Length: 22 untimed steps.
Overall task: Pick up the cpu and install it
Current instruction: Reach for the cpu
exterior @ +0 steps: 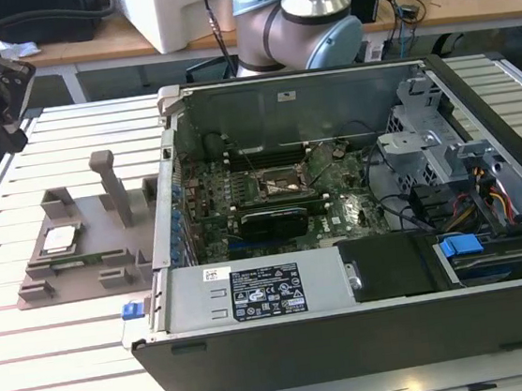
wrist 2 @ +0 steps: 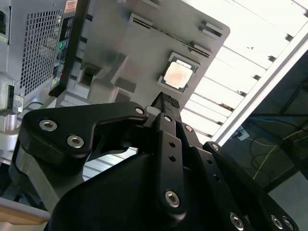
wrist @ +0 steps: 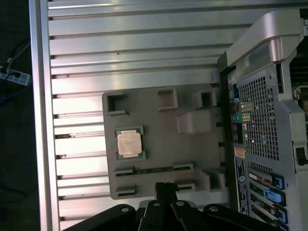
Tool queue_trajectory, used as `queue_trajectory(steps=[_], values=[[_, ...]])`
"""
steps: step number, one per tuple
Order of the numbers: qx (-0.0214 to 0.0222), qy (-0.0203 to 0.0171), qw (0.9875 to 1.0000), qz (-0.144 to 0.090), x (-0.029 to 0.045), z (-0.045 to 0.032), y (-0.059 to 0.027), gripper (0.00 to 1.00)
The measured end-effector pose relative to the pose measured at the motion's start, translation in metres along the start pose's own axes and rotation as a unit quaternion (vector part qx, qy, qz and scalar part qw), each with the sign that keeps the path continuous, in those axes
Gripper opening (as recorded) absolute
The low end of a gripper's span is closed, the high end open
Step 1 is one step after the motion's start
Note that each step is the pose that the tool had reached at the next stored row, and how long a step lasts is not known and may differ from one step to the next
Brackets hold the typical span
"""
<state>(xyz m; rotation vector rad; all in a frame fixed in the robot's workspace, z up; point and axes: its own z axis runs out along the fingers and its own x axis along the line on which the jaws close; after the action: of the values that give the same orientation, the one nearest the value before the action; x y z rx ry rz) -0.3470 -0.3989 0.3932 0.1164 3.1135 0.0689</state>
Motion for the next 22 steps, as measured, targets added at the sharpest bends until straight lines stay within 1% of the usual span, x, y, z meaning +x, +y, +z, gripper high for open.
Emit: queue_trajectory(steps=[2,3,5,9,15,20,22], values=[[0.0000,0.0000,1.0000,0.000,0.0045,-0.0001,-0.0003,0.11],[0.0000,0.0000,1.0000,0.000,0.0087,-0.0002,-0.0006,0.11],[0.0000,0.0000,1.0000,0.000,0.0128,-0.0004,-0.0009,0.11],[0.0000,0.0000,1.0000,0.000,0.0250,-0.0007,-0.0018,0.11],[0.0000,0.0000,1.0000,0.000,0.0362,-0.0010,-0.0027,0.11],[0.0000,0.0000,1.0000,0.000,0.0500,-0.0014,-0.0037,0.11],[0.0000,0.0000,1.0000,0.000,0.0543,-0.0015,-0.0040,0.11]])
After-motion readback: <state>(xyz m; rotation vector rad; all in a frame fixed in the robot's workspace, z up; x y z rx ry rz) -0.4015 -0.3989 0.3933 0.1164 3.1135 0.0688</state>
